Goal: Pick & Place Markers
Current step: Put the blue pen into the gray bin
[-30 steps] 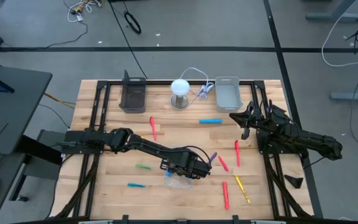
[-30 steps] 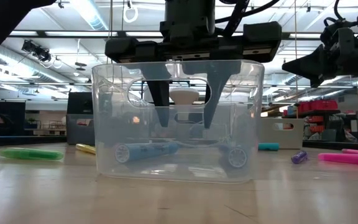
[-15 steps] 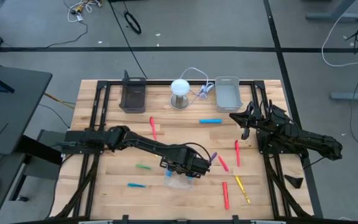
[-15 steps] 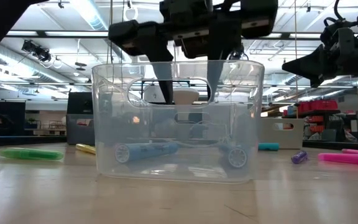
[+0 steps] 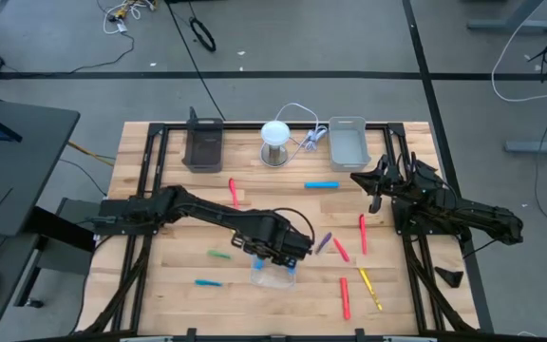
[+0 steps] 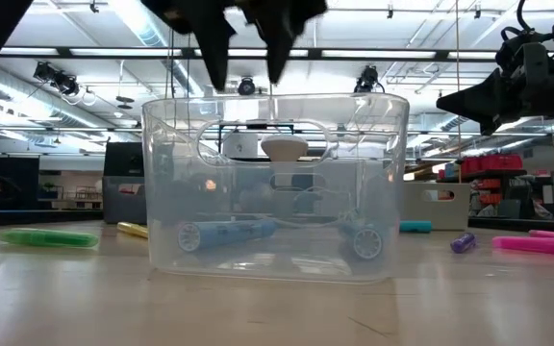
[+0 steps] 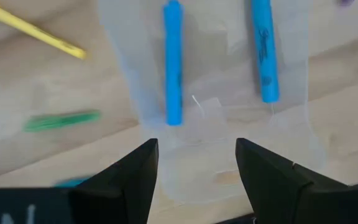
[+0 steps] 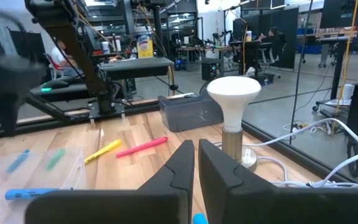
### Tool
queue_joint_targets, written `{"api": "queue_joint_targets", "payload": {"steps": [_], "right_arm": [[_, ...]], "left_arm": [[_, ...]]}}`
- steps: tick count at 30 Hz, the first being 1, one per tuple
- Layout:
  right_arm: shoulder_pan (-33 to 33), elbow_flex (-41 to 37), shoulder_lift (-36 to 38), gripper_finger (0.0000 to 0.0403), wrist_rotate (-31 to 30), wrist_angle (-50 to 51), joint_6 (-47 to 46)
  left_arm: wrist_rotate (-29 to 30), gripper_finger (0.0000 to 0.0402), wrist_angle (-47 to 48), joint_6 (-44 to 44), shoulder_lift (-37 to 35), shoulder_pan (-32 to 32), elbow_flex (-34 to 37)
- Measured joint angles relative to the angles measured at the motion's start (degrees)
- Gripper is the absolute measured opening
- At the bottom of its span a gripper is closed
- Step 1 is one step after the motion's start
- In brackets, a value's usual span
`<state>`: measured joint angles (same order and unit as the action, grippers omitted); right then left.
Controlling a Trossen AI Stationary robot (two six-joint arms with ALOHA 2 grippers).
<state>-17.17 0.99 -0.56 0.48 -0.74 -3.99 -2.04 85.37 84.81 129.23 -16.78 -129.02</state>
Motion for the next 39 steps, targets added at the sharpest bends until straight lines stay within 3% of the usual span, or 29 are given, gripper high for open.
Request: {"api": "queue_joint_targets", "payload": {"steps": [12, 31, 39], "right_arm": [[-0.01, 0.00, 0.00, 0.0029, -0.01, -0.01, 0.00], [-0.02, 0.00, 0.00, 0.0029, -0.01, -0.01, 0.00], [-0.02, 0.00, 0.00, 0.0029, 0.01, -0.01, 0.00]], "left_arm": [[5.97, 0.0222, 4.65, 2.89, -4.94, 0.00, -0.05], [4.34, 0.0222, 4.65, 3.90, -5.03, -0.91, 0.03], [7.24, 0.0222, 3.20, 6.45, -4.68, -2.54, 2.32]]}}
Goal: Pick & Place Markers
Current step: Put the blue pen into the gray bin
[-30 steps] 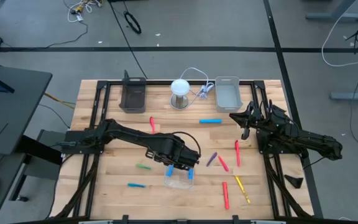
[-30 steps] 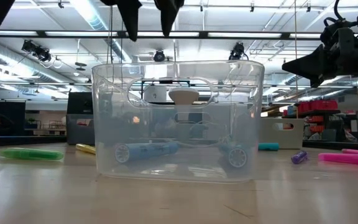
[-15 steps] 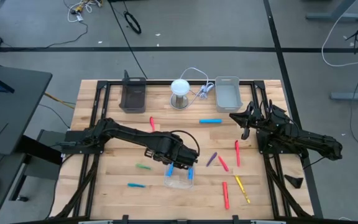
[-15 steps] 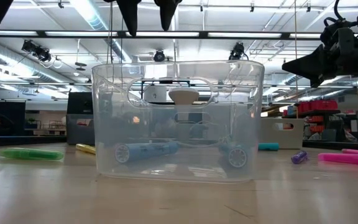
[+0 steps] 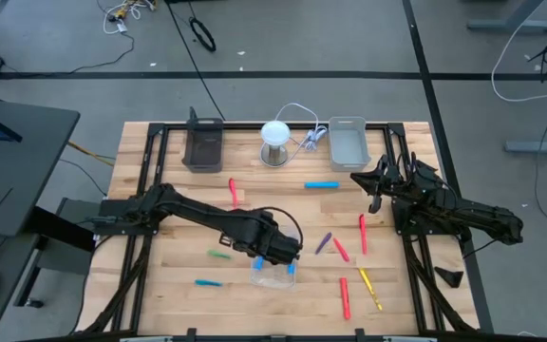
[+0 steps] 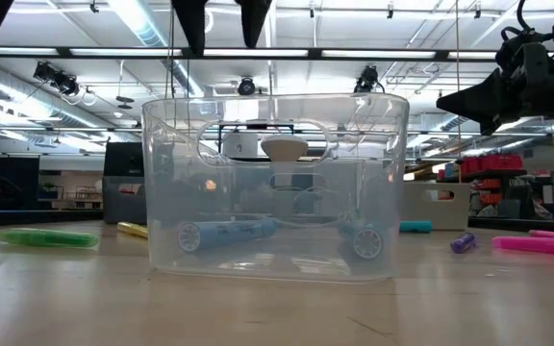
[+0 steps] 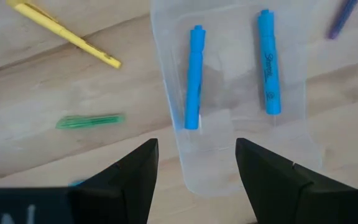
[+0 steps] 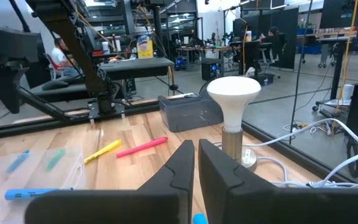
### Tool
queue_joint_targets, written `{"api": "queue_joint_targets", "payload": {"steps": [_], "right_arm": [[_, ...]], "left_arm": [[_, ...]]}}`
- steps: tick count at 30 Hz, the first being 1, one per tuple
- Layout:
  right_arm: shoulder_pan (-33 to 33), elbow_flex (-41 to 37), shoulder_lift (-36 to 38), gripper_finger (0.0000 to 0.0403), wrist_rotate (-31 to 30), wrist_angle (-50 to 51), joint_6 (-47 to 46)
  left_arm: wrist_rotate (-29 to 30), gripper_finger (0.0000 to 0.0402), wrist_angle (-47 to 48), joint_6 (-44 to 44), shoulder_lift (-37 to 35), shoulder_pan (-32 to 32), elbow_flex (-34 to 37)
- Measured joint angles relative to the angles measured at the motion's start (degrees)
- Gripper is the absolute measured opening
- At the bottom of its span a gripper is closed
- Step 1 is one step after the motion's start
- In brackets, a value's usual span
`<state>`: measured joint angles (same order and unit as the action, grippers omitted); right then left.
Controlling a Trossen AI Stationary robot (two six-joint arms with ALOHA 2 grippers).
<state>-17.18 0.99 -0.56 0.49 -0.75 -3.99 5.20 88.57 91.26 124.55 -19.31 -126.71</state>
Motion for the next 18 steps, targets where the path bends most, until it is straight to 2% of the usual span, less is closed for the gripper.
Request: {"api": "queue_joint_targets", "payload": {"steps": [5, 10, 18], "right_arm": [[0.01, 0.00, 0.00, 0.0029, -0.02, 0.00, 0.00], [0.01, 0.00, 0.00, 0.0029, -0.02, 0.00, 0.00], [0.02, 0.00, 0.00, 0.0029, -0.02, 0.00, 0.00]], "left_arm": [[-3.21, 0.0222, -1.19, 0.13, -1.16, -0.12, 8.17], [-1.85, 0.0222, -1.99, -2.52, -5.76, -0.13, 15.06], [-3.45, 0.0222, -5.43, -17.05, -13.71, -3.38, 28.88]]}}
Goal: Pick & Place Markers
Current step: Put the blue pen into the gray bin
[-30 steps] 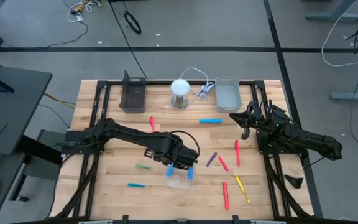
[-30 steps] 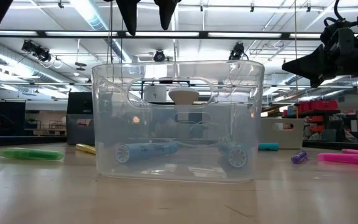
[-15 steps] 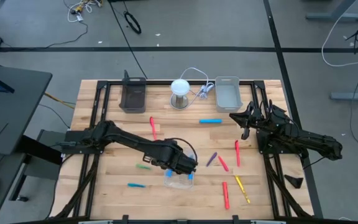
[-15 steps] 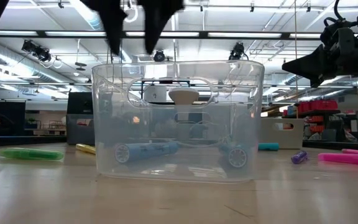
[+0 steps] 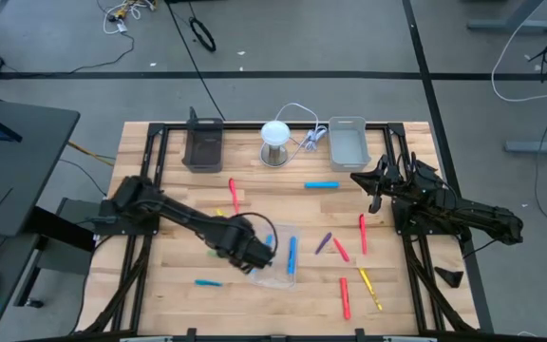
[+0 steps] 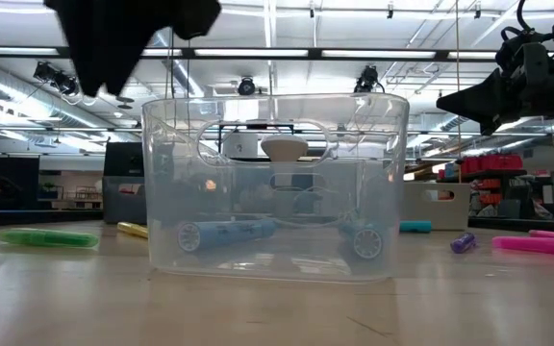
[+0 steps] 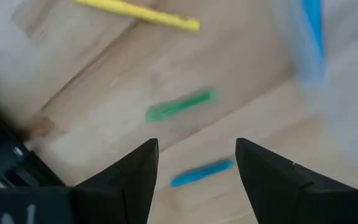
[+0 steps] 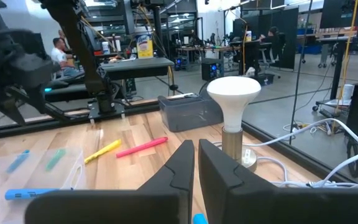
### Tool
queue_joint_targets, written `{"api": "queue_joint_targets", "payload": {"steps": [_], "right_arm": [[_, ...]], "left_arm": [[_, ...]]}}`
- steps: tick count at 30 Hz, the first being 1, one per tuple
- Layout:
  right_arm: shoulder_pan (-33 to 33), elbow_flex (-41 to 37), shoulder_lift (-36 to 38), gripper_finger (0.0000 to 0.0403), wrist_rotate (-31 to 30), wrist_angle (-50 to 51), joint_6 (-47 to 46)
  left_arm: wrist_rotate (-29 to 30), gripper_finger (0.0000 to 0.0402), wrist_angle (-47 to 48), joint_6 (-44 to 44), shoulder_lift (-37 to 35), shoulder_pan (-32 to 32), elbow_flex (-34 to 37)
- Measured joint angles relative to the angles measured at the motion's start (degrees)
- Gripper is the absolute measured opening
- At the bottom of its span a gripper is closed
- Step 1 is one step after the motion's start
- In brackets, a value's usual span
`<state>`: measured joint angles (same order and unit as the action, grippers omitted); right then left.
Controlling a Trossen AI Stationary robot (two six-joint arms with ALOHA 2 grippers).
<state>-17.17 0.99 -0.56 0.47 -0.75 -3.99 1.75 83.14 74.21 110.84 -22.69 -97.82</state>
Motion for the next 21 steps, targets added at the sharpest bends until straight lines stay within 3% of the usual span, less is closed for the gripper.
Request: {"api": "queue_joint_targets", "payload": {"steps": [12, 21], "right_arm": [[-0.01, -0.01, 0.00, 0.0029, 0.00, 0.00, 0.00], [0.00, 0.00, -0.02, 0.0029, 0.00, 0.00, 0.00]], "left_arm": [[-0.10, 0.0222, -7.24, -27.82, -12.23, -6.54, 18.90], [2.03, 0.0222, -8.39, -40.85, -17.28, -10.32, 25.52]]}}
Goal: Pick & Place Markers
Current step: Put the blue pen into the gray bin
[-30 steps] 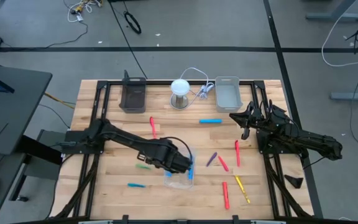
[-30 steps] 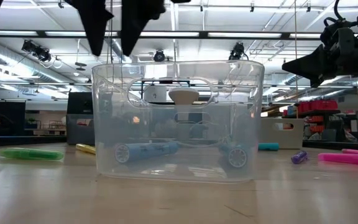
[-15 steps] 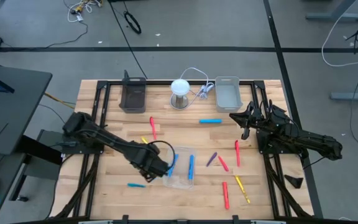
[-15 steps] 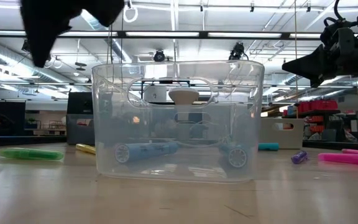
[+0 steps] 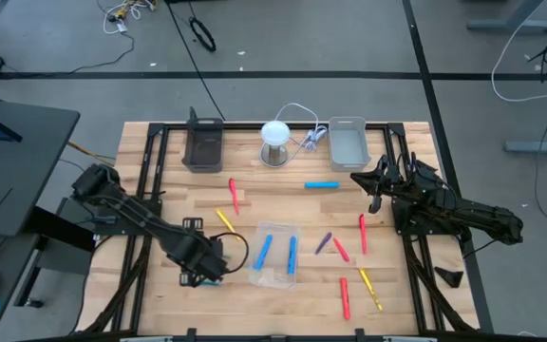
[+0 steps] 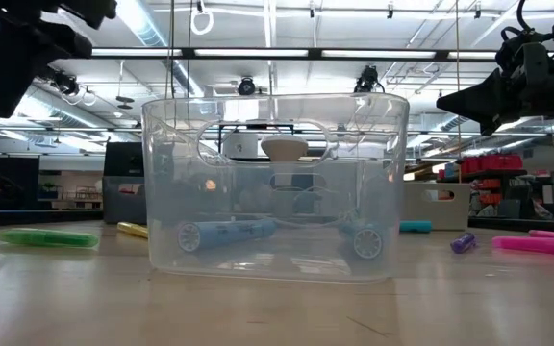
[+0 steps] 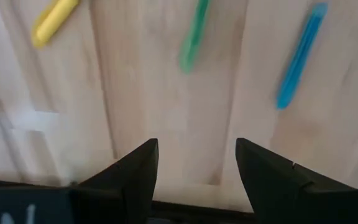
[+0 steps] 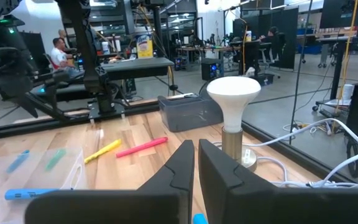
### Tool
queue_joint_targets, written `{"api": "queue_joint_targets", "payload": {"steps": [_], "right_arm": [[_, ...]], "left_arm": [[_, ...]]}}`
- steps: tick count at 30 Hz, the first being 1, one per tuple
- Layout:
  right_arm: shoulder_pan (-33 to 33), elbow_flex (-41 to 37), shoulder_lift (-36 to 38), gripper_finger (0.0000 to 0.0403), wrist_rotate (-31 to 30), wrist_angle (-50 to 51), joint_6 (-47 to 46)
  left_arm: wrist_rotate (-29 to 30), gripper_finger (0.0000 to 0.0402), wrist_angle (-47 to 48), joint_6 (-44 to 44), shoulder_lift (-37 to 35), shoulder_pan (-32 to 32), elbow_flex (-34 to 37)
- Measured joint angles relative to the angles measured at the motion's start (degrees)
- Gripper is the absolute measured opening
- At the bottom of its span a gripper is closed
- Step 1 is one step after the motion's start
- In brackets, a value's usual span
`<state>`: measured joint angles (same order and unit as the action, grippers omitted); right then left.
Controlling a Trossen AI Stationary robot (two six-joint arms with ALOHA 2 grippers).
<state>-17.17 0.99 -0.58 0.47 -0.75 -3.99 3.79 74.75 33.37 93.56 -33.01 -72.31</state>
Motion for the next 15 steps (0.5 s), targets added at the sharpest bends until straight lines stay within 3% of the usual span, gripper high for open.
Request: {"api": "queue_joint_targets", "payload": {"steps": [6, 15], "right_arm": [[0.00, 0.00, 0.00, 0.0029, 0.01, 0.00, 0.01], [-0.01, 0.00, 0.00, 0.0029, 0.00, 0.00, 0.02]], "left_arm": [[2.61, 0.0222, -1.21, -5.72, -1.22, -0.22, 0.61], [2.67, 0.0222, -2.79, -7.04, -1.51, -0.33, 0.60]]}}
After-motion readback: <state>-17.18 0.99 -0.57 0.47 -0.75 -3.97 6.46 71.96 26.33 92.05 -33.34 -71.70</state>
